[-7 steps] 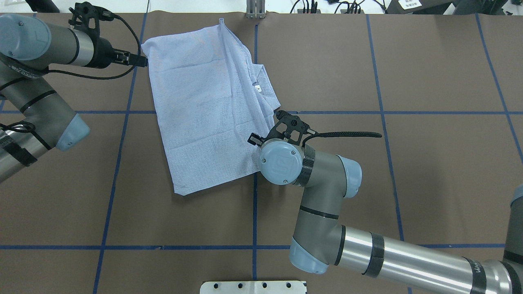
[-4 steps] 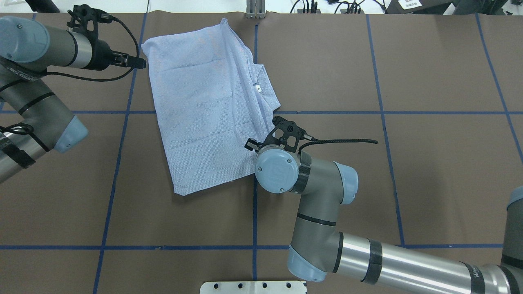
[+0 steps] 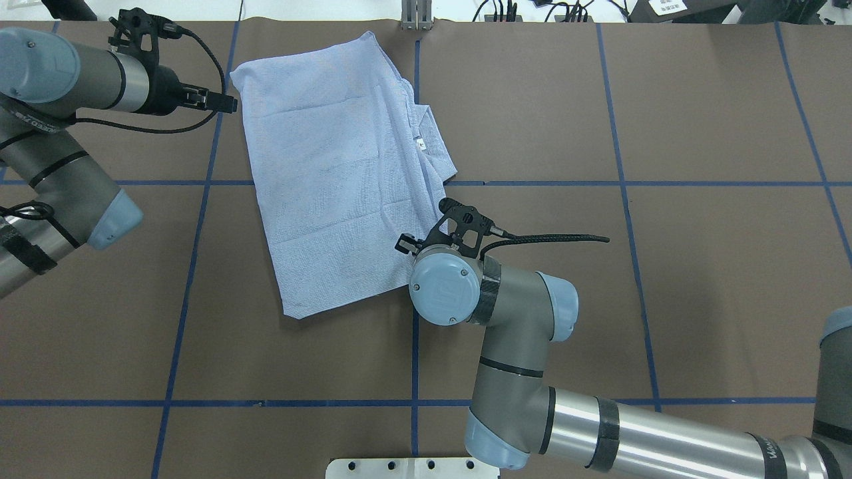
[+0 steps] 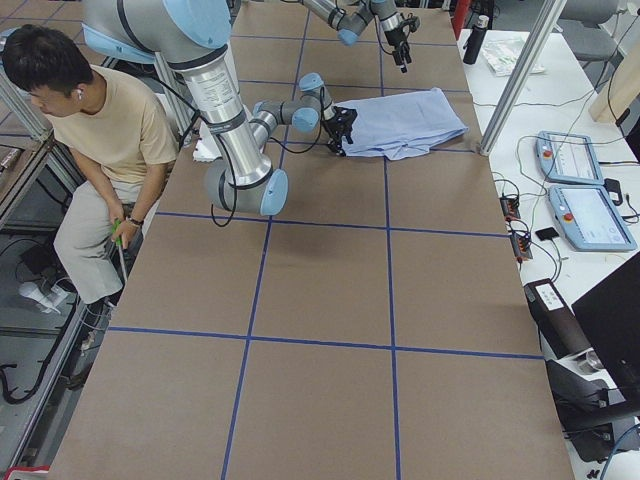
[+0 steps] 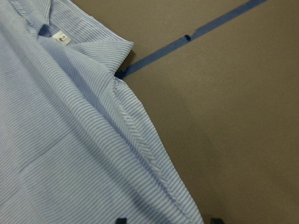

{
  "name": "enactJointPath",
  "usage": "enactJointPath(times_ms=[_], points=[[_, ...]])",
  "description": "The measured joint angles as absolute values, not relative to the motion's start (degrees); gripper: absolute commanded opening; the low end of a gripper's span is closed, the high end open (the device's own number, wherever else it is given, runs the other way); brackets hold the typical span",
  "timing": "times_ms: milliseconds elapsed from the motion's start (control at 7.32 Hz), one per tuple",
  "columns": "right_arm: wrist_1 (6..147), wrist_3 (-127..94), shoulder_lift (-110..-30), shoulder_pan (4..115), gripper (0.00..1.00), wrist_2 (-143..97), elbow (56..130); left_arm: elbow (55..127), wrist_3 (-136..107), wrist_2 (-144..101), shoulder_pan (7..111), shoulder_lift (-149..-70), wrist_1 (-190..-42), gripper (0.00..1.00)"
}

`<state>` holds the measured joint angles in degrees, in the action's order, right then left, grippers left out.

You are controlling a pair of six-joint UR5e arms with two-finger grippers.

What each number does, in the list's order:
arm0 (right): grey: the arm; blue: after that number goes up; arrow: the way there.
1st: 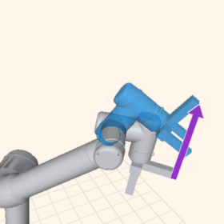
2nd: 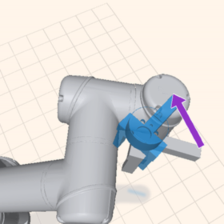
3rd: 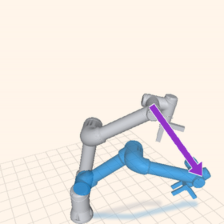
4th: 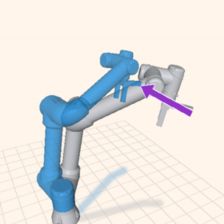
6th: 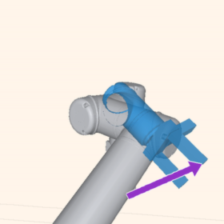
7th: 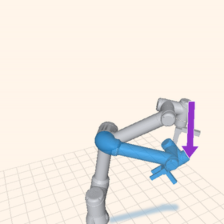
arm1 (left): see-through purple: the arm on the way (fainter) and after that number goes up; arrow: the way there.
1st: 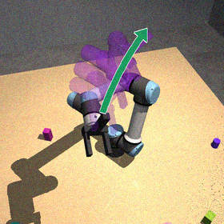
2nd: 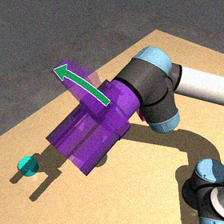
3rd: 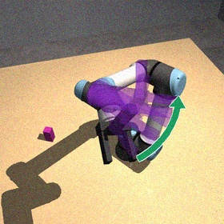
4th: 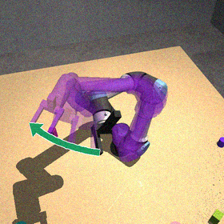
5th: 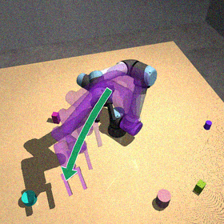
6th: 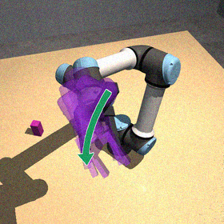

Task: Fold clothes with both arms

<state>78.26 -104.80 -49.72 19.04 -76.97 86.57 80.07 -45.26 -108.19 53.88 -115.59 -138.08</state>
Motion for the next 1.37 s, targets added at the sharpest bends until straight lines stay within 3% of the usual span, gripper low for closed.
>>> enactJointPath(times_ms=[273,957,1367], points=[[78.7,-104.9,-49.5,19.0,0.00,-76.9,86.6,80.1,-45.3,-108.2,53.9,-115.6,-138.0,1.00],[79.2,-104.9,-50.0,18.9,0.00,-77.0,88.7,80.1,-45.3,-108.2,53.7,-115.6,-138.1,1.00],[83.5,-106.1,-57.6,15.1,0.00,-75.3,102.9,80.6,-46.9,-108.2,52.9,-115.7,-138.1,1.00]])
